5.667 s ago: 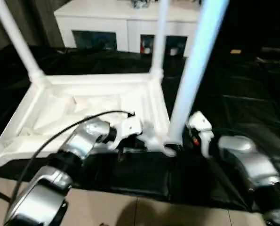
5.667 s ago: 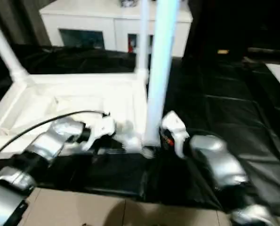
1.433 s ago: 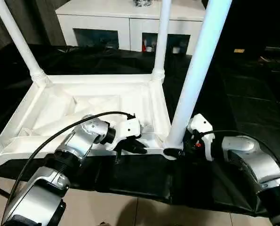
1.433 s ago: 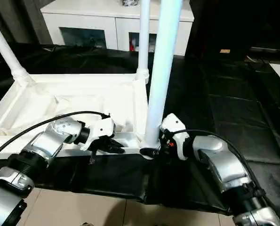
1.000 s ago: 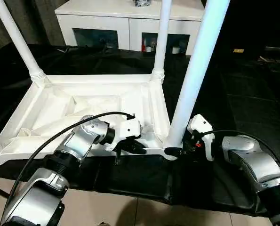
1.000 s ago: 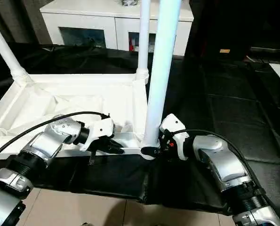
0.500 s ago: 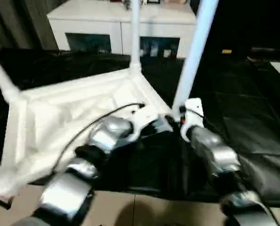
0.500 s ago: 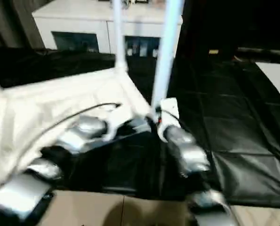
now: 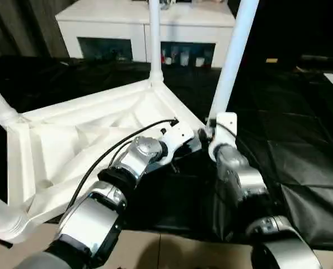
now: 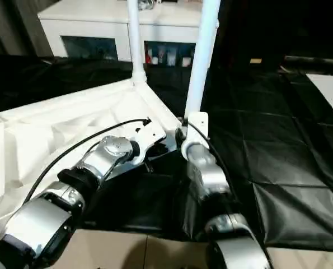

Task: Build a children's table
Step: Rotate leg to tighten

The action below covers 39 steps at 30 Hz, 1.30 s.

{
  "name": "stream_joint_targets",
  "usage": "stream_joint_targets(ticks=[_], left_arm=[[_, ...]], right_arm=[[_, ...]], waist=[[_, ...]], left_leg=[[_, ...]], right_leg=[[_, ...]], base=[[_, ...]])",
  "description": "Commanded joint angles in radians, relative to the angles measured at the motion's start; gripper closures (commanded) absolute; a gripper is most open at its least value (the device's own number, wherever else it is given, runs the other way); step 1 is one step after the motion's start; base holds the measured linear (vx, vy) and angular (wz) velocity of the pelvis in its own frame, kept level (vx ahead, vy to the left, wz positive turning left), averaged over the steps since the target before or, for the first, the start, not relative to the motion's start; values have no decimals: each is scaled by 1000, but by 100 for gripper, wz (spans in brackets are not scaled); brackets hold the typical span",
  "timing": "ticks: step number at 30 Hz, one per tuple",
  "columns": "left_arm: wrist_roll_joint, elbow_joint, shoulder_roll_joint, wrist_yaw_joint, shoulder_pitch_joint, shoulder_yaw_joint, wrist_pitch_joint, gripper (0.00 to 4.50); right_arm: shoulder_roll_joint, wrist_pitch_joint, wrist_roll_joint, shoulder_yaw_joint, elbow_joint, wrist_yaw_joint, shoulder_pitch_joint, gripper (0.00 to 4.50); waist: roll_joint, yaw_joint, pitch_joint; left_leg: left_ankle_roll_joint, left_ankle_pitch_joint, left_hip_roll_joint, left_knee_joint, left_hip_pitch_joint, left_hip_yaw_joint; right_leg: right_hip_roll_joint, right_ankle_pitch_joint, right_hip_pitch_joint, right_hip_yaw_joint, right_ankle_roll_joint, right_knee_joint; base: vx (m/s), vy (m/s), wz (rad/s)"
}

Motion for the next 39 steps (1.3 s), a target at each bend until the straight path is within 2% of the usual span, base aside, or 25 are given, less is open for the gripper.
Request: stream_joint_targets(ticks=[1,2,3,6,8,10,11,12,13,14,16,17,19,20,23,25,28,29,32,34,35,39], left_arm=[[25,6,44,7,-8,5,-20,450],[24,2,50,-9,-3,3,-26,450],[25,-3,57,-29,2,-1,-35,450],[26,-17,76,-76,16,-10,-51,450],[23,-31,92,-136,29,-20,-76,450],[23,-31,92,-136,29,-20,-76,450],[5,-79,125,-278,59,-45,-103,450],[-1,-96,135,-321,69,-54,-107,450],[-10,-125,152,-396,85,-68,-115,450],[-14,-137,159,-421,91,-73,-115,450],[-39,-210,203,-561,124,-102,-109,450],[-39,-210,203,-561,124,-102,-109,450],[-49,-237,218,-606,136,-109,-105,450],[-47,-280,255,-663,151,-127,-85,450],[-38,-287,273,-661,154,-127,-86,450],[-40,-296,276,-659,157,-122,-79,450],[-42,-316,282,-668,165,-117,-68,450],[-45,-343,291,-680,176,-115,-54,450],[-48,-368,297,-684,185,-114,-40,450],[-51,-382,302,-687,189,-116,-30,450],[-51,-384,302,-687,190,-117,-28,450],[-50,-396,304,-684,195,-116,-19,450]], right_arm=[[-50,15,-6,17,-51,67,38,78],[-71,17,-7,22,-79,92,47,70],[-96,18,-7,33,-109,132,57,62],[-169,41,10,63,-191,271,92,62],[-228,52,35,78,-254,388,123,62],[-228,52,35,78,-254,388,123,62],[-314,49,81,97,-339,561,168,62],[-338,48,94,103,-361,609,179,62],[-381,49,118,113,-402,689,201,62],[-394,51,124,116,-411,710,206,62],[-465,68,151,137,-463,829,235,62],[-465,68,151,137,-463,829,235,62],[-487,81,158,142,-482,870,245,62],[-527,112,178,164,-519,955,260,62],[-550,123,181,192,-533,1008,266,62],[-560,122,181,206,-538,1031,268,62],[-576,124,183,227,-546,1067,273,62],[-578,121,176,231,-543,1084,272,62],[-572,121,167,231,-536,1090,267,62],[-563,122,159,232,-525,1088,260,62],[-560,120,156,232,-520,1087,257,87],[-540,104,155,228,-488,1072,243,109]], waist=[[-9,2,-62],[-9,5,-63],[-9,7,-65],[-9,8,-66],[-10,6,-66],[-11,10,-66],[4,8,-64],[-4,14,-64],[-6,16,-63],[-3,19,-64],[5,22,-61],[2,23,-60],[5,30,-58],[1,34,-57],[5,41,-55],[1,42,-56],[0,43,-58],[-7,45,-58],[-6,43,-59],[-6,43,-61],[-6,43,-61],[-5,42,-61]], left_leg=[[63,-220,23,-79,1,-6],[68,-215,23,-77,3,-5],[81,-182,25,-75,0,-5],[103,-152,25,-72,-2,-5],[116,-153,26,-70,-4,-4],[123,-154,28,-70,0,-3],[121,-173,26,-71,0,-3],[123,-186,32,-72,3,-4],[136,-167,34,-71,1,-2],[138,-166,36,-70,2,-2],[129,-192,38,-73,6,-1],[119,-207,38,-75,7,-1],[100,-230,40,-77,12,-1],[86,-248,42,-80,16,-1],[70,-257,43,-81,18,1],[62,-259,43,-81,17,0],[64,-235,41,-80,12,-1],[70,-215,42,-80,9,-3],[76,-195,41,-78,9,0],[82,-171,40,-76,6,0],[84,-168,40,-75,7,0],[83,-170,39,-75,8,0]], right_leg=[[-52,-273,54,40,-194,-69],[-52,-267,56,41,-193,-70],[-52,-214,58,42,-206,-63],[-50,-160,62,42,-223,-57],[-52,-153,62,42,-237,-55],[-52,-153,62,43,-245,-55],[-49,-162,61,41,-250,-60],[-51,-159,68,41,-246,-62],[-52,-124,65,47,-259,-54],[-53,-117,64,47,-268,-51],[-53,-150,59,47,-271,-55],[-53,-175,61,47,-268,-58],[-52,-212,57,47,-261,-60],[-52,-236,54,47,-257,-62],[-51,-242,50,49,-252,-61],[-54,-255,51,49,-246,-61],[-55,-254,55,50,-235,-60],[-57,-245,57,50,-234,-56],[-55,-229,54,50,-237,-56],[-54,-198,56,49,-244,-51],[-54,-195,56,49,-245,-51],[-54,-197,56,49,-247,-51]], base=[[0,0,0],[0,0,0],[0,0,0],[0,0,0],[0,0,0],[0,0,0],[0,0,0],[0,0,0],[0,0,0],[0,0,0],[0,0,0],[0,0,0],[0,0,0],[0,0,0],[0,0,0],[0,0,0],[0,0,0],[0,0,0],[0,0,0],[0,0,0],[0,0,0],[0,0,0]])
